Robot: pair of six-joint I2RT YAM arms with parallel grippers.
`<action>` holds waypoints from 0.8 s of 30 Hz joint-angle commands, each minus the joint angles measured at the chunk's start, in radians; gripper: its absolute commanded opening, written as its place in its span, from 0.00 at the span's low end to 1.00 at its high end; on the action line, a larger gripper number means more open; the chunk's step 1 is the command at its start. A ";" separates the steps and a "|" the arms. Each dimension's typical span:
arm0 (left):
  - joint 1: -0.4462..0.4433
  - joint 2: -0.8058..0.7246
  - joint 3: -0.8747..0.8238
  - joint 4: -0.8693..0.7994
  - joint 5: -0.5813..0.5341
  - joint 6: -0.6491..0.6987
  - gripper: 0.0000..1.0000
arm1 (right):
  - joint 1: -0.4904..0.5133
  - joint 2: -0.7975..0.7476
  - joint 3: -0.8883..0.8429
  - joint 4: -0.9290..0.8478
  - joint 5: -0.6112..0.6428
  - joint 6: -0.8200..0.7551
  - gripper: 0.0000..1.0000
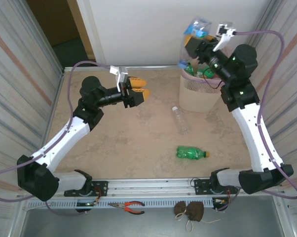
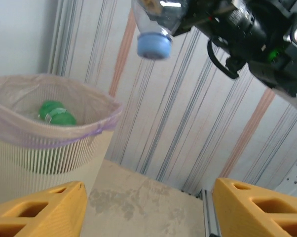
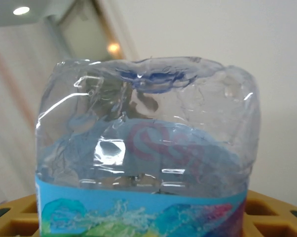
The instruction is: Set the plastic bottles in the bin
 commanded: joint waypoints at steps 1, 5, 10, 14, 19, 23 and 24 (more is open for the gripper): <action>0.007 -0.047 -0.026 -0.085 -0.034 0.072 0.68 | -0.099 0.045 -0.005 -0.065 0.101 0.204 0.51; 0.009 -0.058 -0.025 -0.138 -0.045 0.115 0.68 | -0.169 0.118 -0.051 0.008 0.161 0.378 0.47; 0.009 -0.064 -0.022 -0.167 -0.051 0.136 0.68 | -0.173 0.246 0.001 -0.031 0.309 0.599 0.48; 0.008 -0.072 -0.020 -0.187 -0.055 0.149 0.68 | -0.152 0.364 0.133 -0.228 0.450 0.772 0.55; 0.011 -0.082 -0.021 -0.214 -0.061 0.167 0.68 | -0.135 0.498 0.242 -0.341 0.521 0.888 0.60; 0.013 -0.095 -0.026 -0.225 -0.067 0.171 0.68 | -0.133 0.601 0.368 -0.414 0.509 0.920 0.64; 0.013 -0.099 -0.027 -0.228 -0.069 0.173 0.68 | -0.133 0.622 0.392 -0.436 0.508 0.928 0.65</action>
